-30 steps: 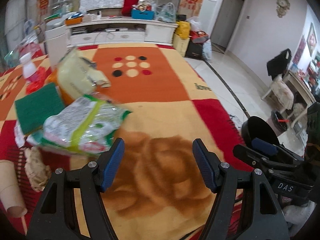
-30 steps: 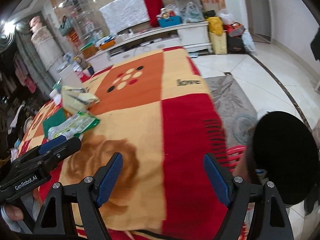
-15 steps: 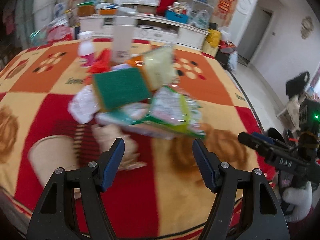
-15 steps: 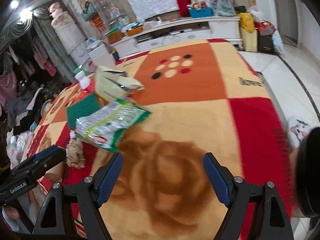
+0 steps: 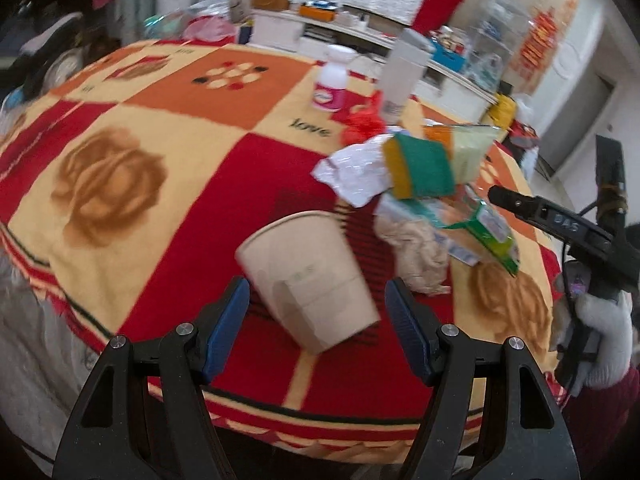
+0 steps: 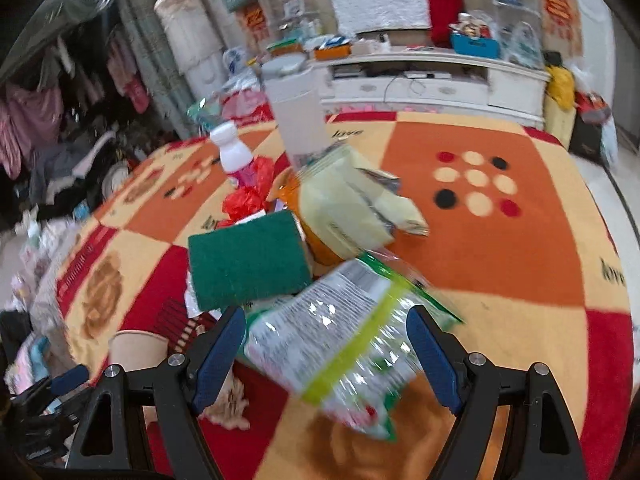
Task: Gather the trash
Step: 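Grasp the paper cup with the left gripper while the right grasps the green snack bag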
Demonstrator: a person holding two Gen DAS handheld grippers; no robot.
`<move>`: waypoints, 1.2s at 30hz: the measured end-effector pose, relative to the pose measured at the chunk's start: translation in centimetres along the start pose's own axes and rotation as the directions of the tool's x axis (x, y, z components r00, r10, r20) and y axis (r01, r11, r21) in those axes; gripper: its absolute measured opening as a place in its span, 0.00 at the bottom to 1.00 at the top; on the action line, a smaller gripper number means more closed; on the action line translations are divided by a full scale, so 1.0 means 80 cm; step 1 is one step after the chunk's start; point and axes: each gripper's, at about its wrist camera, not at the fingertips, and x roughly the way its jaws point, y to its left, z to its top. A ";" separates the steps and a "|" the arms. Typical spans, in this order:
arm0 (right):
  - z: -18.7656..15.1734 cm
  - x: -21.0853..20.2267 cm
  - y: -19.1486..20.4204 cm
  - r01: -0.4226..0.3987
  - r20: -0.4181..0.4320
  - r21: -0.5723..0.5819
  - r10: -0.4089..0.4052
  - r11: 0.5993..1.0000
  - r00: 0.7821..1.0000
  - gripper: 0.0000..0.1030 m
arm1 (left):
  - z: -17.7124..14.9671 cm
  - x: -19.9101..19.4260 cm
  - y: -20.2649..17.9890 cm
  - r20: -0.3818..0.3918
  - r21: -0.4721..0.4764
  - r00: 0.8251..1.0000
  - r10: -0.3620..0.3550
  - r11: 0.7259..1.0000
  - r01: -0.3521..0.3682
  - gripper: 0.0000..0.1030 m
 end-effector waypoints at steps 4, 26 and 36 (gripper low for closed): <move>-0.015 0.009 -0.015 0.044 -0.042 -0.016 -0.045 0.999 0.998 0.78 | 0.004 0.016 0.010 -0.027 -0.062 0.999 -0.041 0.997 0.039 0.68; -0.059 -0.023 -0.106 -0.120 -0.008 0.307 0.129 0.944 0.992 0.88 | 0.012 0.063 0.002 -0.037 -0.100 0.997 -0.072 0.993 0.068 0.68; -0.065 -0.004 -0.094 -0.142 -0.023 0.310 0.156 0.940 0.987 0.62 | 0.006 0.076 -0.004 -0.073 -0.109 0.985 -0.155 0.983 0.146 0.59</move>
